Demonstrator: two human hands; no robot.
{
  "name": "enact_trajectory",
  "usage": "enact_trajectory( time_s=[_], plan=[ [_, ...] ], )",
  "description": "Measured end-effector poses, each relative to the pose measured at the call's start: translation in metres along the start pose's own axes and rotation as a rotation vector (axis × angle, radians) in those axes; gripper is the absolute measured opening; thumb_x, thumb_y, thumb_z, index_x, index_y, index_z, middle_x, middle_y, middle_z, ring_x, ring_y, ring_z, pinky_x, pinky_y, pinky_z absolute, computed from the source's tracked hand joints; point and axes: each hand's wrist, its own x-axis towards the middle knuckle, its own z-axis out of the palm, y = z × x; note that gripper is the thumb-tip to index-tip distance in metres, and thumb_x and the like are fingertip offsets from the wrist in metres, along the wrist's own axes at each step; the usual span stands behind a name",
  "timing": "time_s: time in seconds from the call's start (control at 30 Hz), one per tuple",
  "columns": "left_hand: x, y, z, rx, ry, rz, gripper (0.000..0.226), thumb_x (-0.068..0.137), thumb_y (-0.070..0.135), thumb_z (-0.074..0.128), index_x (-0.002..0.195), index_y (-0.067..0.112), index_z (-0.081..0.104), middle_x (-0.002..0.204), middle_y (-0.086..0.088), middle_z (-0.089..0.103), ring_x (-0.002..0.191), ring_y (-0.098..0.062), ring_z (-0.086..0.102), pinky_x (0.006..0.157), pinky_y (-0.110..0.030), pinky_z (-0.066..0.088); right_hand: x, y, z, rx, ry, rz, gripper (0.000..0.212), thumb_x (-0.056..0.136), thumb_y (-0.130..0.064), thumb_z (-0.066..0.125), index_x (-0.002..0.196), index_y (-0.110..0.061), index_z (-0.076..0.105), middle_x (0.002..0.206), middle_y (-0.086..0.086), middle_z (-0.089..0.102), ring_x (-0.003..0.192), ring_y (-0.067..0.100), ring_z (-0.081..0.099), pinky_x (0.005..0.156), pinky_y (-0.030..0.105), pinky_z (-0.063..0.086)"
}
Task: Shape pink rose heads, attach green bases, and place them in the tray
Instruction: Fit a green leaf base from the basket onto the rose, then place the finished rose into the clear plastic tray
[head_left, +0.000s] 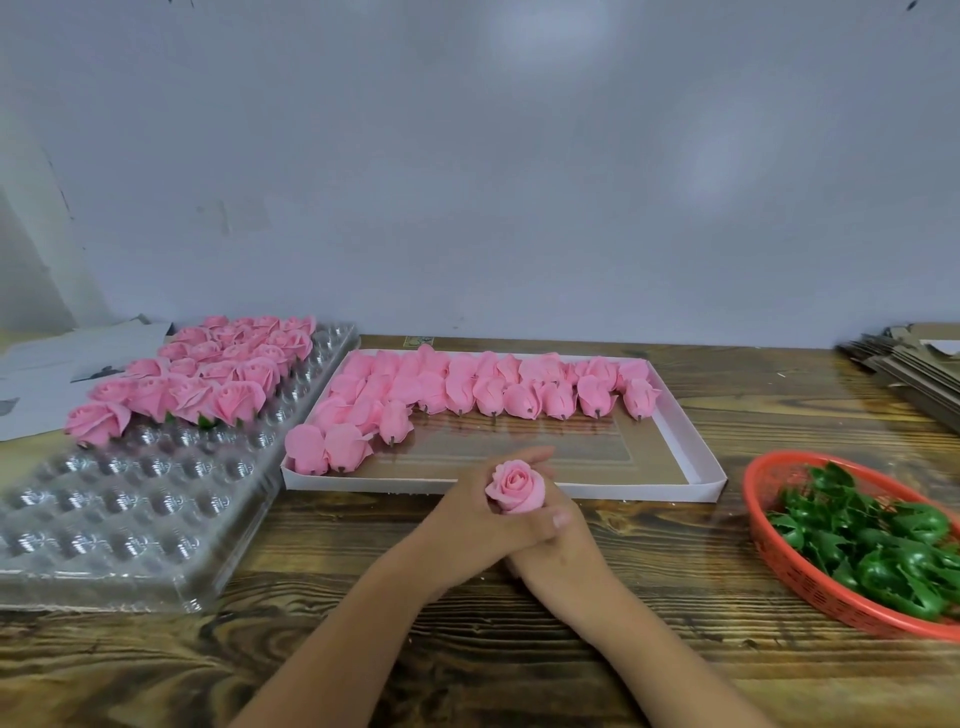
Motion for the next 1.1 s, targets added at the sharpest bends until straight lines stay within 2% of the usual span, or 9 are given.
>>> enact_trajectory(
  time_s=[0.07, 0.17, 0.3, 0.4, 0.57, 0.7, 0.77, 0.97, 1.1],
  plan=[
    [0.001, -0.001, 0.0, 0.014, 0.012, 0.043, 0.077, 0.066, 0.06, 0.08, 0.137, 0.053, 0.05, 0.13, 0.029, 0.061, 0.121, 0.005, 0.058, 0.1, -0.02, 0.049, 0.0, -0.003, -0.001, -0.025, -0.002, -0.026, 0.016, 0.093, -0.029, 0.061, 0.098, -0.043, 0.062, 0.095, -0.028, 0.066, 0.092, -0.007, 0.063, 0.08, 0.016, 0.049],
    [0.0, 0.001, -0.002, -0.044, 0.154, 0.202, 0.054, 0.075, 0.06, 0.075, 0.127, 0.054, 0.06, 0.13, 0.022, 0.065, 0.122, 0.001, 0.059, 0.096, -0.019, 0.052, -0.003, -0.003, -0.004, -0.059, -0.006, -0.043, 0.014, 0.094, -0.024, 0.058, 0.105, -0.03, 0.063, 0.091, -0.017, 0.068, 0.087, 0.002, 0.064, 0.073, 0.019, 0.048],
    [-0.001, 0.001, 0.0, -0.101, 0.245, 0.251, 0.03, 0.08, 0.062, 0.07, 0.096, 0.039, 0.08, 0.102, -0.015, 0.075, 0.097, -0.028, 0.071, 0.087, -0.023, 0.057, -0.005, -0.002, -0.004, -0.128, -0.064, -0.034, 0.025, 0.095, -0.015, 0.058, 0.105, -0.038, 0.061, 0.093, -0.016, 0.069, 0.091, 0.006, 0.065, 0.079, 0.025, 0.053],
    [0.0, 0.001, 0.004, -0.033, 0.215, 0.21, 0.016, 0.088, 0.044, 0.07, 0.095, 0.036, 0.081, 0.093, 0.0, 0.079, 0.091, -0.015, 0.074, 0.08, -0.014, 0.054, -0.006, -0.001, -0.004, -0.126, -0.091, -0.035, 0.034, 0.093, -0.012, 0.056, 0.086, -0.045, 0.062, 0.085, -0.018, 0.068, 0.086, 0.003, 0.066, 0.073, 0.018, 0.05],
    [-0.002, 0.003, 0.003, 0.006, 0.161, 0.157, 0.012, 0.085, 0.029, 0.077, 0.095, 0.034, 0.079, 0.101, 0.014, 0.077, 0.097, -0.001, 0.071, 0.081, -0.009, 0.05, -0.004, -0.003, -0.002, -0.022, -0.066, -0.032, 0.034, 0.091, -0.01, 0.055, 0.097, -0.042, 0.067, 0.091, -0.012, 0.071, 0.091, 0.005, 0.069, 0.075, 0.018, 0.053],
    [-0.001, 0.001, 0.002, -0.075, 0.021, 0.012, 0.059, 0.07, 0.049, 0.082, 0.123, 0.03, 0.065, 0.106, 0.002, 0.074, 0.098, -0.013, 0.071, 0.081, -0.024, 0.058, 0.0, 0.002, -0.004, -0.004, 0.07, 0.038, 0.023, 0.097, -0.014, 0.063, 0.087, -0.035, 0.063, 0.073, -0.018, 0.067, 0.065, -0.005, 0.063, 0.061, 0.016, 0.047],
    [0.001, -0.001, 0.003, -0.108, 0.023, 0.025, 0.056, 0.071, 0.042, 0.085, 0.12, 0.022, 0.064, 0.104, -0.004, 0.073, 0.093, -0.027, 0.072, 0.077, -0.035, 0.061, 0.0, 0.004, -0.008, 0.05, 0.148, 0.034, 0.011, 0.098, -0.021, 0.062, 0.089, -0.026, 0.064, 0.07, -0.009, 0.068, 0.055, 0.001, 0.061, 0.051, 0.018, 0.046],
    [0.003, -0.003, 0.0, -0.003, 0.206, 0.114, 0.045, 0.067, 0.051, 0.082, 0.11, 0.053, 0.068, 0.11, 0.018, 0.074, 0.106, -0.002, 0.068, 0.088, -0.019, 0.052, -0.002, 0.013, -0.009, -0.096, 0.181, 0.0, 0.021, 0.095, -0.016, 0.064, 0.111, -0.03, 0.062, 0.101, -0.019, 0.071, 0.092, 0.003, 0.068, 0.075, 0.016, 0.053],
    [0.004, -0.004, 0.002, 0.007, 0.244, 0.152, 0.045, 0.068, 0.047, 0.083, 0.111, 0.046, 0.07, 0.109, 0.018, 0.074, 0.105, -0.002, 0.068, 0.09, -0.018, 0.053, -0.002, 0.017, -0.009, -0.121, 0.198, -0.005, 0.028, 0.093, -0.03, 0.059, 0.12, -0.025, 0.057, 0.105, -0.02, 0.069, 0.096, 0.002, 0.068, 0.078, 0.018, 0.055]
  ],
)
